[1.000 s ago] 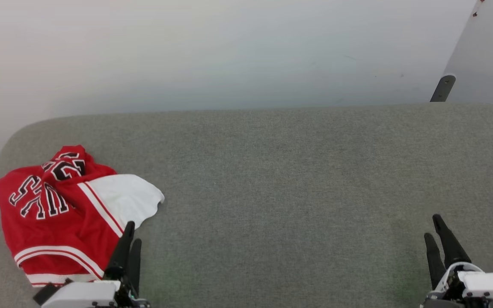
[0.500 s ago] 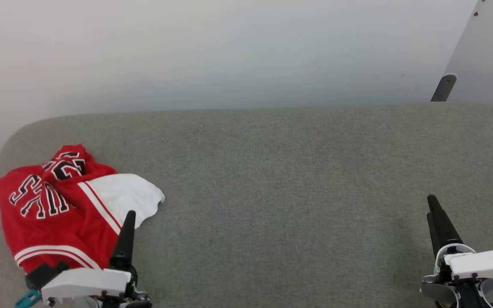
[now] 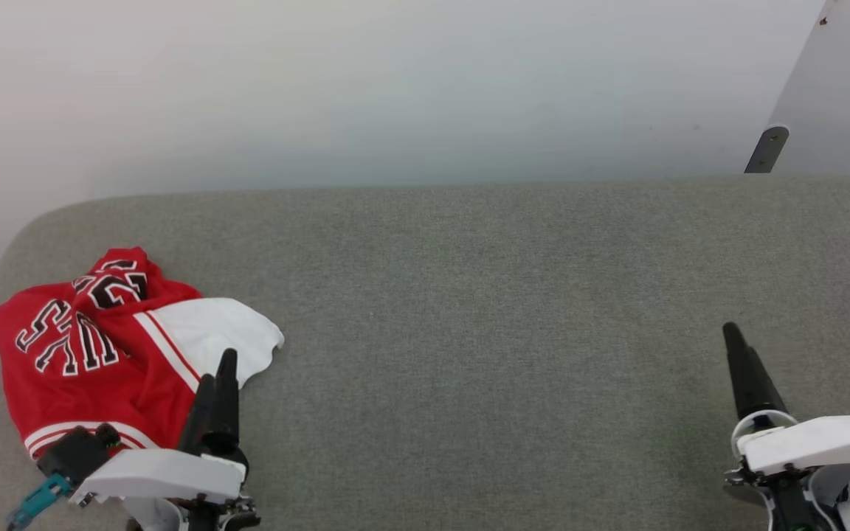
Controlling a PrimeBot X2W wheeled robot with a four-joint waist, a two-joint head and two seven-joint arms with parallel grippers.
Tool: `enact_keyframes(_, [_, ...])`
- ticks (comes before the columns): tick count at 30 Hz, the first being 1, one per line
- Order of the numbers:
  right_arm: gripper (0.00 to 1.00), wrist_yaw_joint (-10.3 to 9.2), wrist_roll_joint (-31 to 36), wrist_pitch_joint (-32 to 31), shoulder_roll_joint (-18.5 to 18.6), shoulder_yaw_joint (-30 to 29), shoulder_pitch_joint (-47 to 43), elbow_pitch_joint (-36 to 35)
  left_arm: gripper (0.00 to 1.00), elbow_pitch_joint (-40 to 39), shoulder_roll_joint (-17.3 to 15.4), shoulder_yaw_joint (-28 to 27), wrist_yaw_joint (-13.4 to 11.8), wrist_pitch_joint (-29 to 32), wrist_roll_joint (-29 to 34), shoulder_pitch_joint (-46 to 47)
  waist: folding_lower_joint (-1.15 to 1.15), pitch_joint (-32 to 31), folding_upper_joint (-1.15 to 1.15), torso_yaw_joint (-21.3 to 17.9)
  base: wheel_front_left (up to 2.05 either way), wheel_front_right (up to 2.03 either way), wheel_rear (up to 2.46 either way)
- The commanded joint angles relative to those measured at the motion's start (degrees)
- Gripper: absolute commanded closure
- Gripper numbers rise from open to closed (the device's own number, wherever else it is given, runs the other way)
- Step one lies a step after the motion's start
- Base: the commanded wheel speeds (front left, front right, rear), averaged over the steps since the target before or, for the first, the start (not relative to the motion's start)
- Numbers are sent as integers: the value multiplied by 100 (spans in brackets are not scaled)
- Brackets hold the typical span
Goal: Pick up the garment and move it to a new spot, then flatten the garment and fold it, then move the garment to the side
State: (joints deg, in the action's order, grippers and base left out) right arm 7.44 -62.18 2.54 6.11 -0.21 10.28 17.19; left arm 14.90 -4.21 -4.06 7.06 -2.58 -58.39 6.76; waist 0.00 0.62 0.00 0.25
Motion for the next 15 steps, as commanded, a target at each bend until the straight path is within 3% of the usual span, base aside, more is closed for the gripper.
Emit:
enact_keyframes(1, [0, 3, 239, 65, 37, 59, 193, -11, 0, -103, -28, -4, 3, -61, 295, 169, 0, 4, 0, -1, 0, 0, 0])
enact_keyframes(15, [0, 4, 1532, 328, 126, 228, 459, 199, 0, -234, -59, 63, -60, -325, 1751, 160, 0, 6, 0, -38, 0, 0, 0])
